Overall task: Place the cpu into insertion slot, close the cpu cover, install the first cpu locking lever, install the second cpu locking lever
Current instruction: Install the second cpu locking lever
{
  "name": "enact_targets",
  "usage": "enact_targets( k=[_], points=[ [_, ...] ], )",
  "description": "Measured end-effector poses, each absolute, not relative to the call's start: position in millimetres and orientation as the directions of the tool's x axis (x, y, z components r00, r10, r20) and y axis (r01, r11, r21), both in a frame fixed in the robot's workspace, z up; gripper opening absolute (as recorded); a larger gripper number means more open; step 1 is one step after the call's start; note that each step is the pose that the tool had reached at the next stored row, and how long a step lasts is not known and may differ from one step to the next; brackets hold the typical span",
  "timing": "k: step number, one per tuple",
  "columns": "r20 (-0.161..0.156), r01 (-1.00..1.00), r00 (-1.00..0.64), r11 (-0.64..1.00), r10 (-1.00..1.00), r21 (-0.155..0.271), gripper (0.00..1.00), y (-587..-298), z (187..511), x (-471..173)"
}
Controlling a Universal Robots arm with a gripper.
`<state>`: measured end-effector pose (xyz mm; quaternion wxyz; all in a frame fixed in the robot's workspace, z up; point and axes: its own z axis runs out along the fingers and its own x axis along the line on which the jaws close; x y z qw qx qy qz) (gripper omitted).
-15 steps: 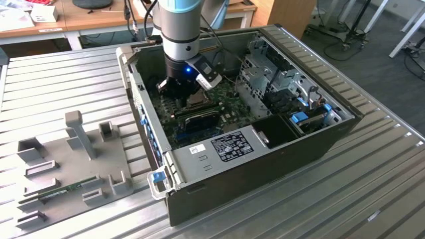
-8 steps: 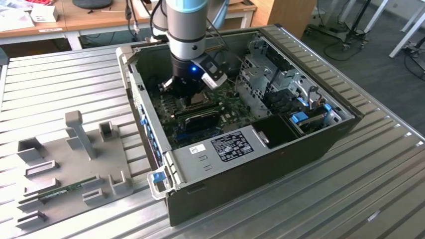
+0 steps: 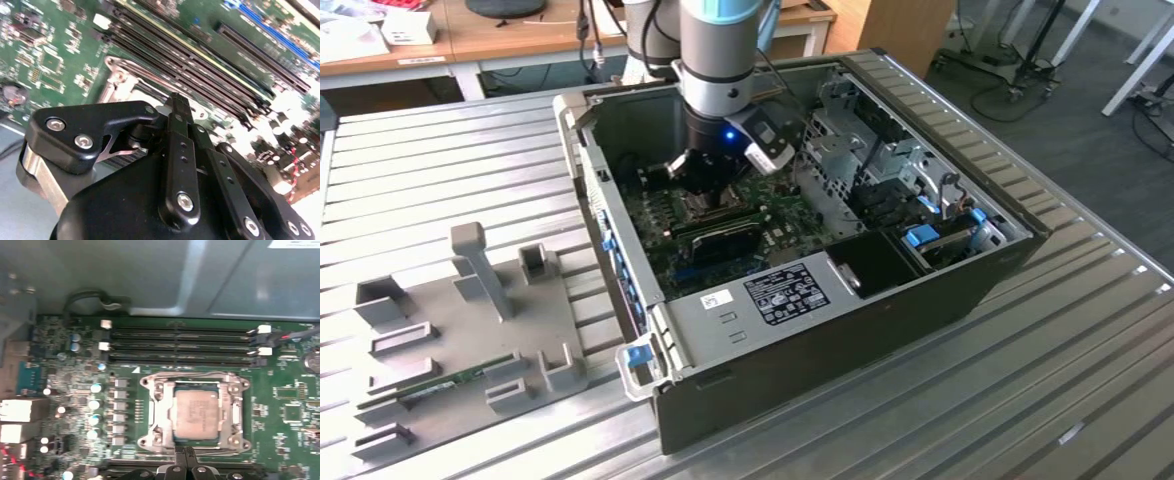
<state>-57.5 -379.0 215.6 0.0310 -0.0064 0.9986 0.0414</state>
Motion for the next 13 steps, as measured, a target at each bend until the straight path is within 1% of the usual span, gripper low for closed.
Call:
enact_targets(
  k=[5,13],
  points=[
    [-0.062,-0.015,-0.998,0.997,-0.010,0.082,0.11,-376.3,215.4,-52.6],
    [-0.062,-0.015,-0.998,0.996,-0.010,0.082,0.11,-362.6,215.3,-51.7]
  ],
)
